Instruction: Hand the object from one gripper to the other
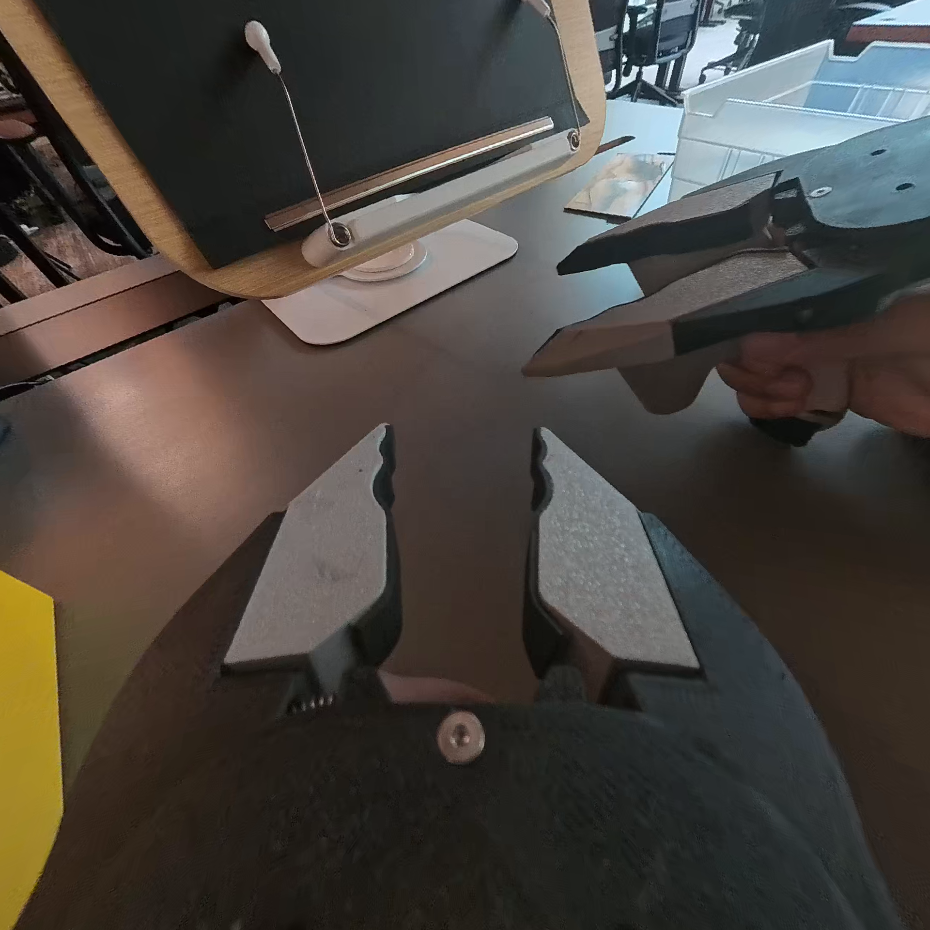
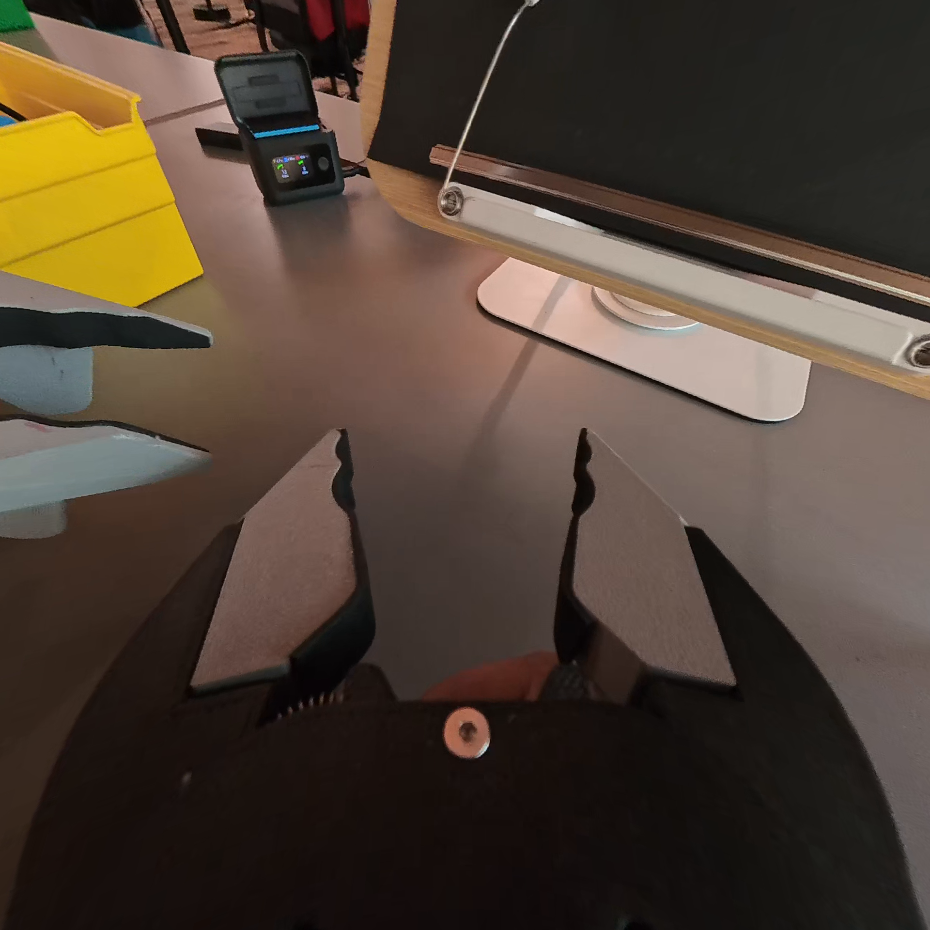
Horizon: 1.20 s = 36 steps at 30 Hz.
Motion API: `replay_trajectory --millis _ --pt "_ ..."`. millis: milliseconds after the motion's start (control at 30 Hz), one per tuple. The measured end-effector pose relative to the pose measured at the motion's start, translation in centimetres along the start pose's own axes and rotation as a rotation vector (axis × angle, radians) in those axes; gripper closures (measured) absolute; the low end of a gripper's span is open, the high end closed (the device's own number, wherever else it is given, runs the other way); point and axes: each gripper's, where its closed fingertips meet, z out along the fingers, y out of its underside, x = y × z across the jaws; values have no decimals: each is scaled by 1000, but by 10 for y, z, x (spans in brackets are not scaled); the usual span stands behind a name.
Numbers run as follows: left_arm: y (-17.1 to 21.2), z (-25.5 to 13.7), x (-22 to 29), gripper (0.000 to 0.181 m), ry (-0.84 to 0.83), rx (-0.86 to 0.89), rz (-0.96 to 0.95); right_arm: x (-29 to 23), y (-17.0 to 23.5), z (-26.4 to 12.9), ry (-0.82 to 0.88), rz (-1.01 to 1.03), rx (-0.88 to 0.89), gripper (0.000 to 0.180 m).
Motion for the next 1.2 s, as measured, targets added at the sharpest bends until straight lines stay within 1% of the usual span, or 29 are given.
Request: replay_trajectory --millis 200,433,500,567,633,700,800,833,900,967,1033,1100,1200 --pt "-1 0 1 130 7 5 8 6 1 -1 7 14 0 97" --pt "-1 -8 8 129 35 22 17 4 2 -4 4 -25 -5 96" --pt "-1 -18 11 129 44 20 31 5 2 -5 5 -18 4 96" --pt "-8 -36 24 129 104 17 48 4 1 -5 4 -22 12 97" --pt "-24 -61 29 129 130 19 83 2 1 -5 -3 -35 8 97" --pt "-52 -89 20 129 102 59 122 1 2 -5 -11 -43 2 96" --pt "-92 -125 -19 134 37 103 94 0 3 -4 -18 -43 -6 95" --pt "-96 -132 -39 133 0 86 87 -1 3 -4 -24 -44 -5 95" --pt "-92 -139 -93 131 -124 8 95 -1 3 -5 -24 -49 -2 95" --pt "-73 -141 -152 131 -273 -92 101 -3 3 -4 -27 -61 -4 96" --pt "-44 -138 -194 131 -334 -213 35 -4 3 -5 -24 -75 -4 97" --pt "-13 -133 -216 135 -336 -330 -45 -5 3 -5 -24 -79 -4 97" --pt "17 -128 -237 138 -373 -435 -65 -4 3 -5 -28 -72 -3 98"
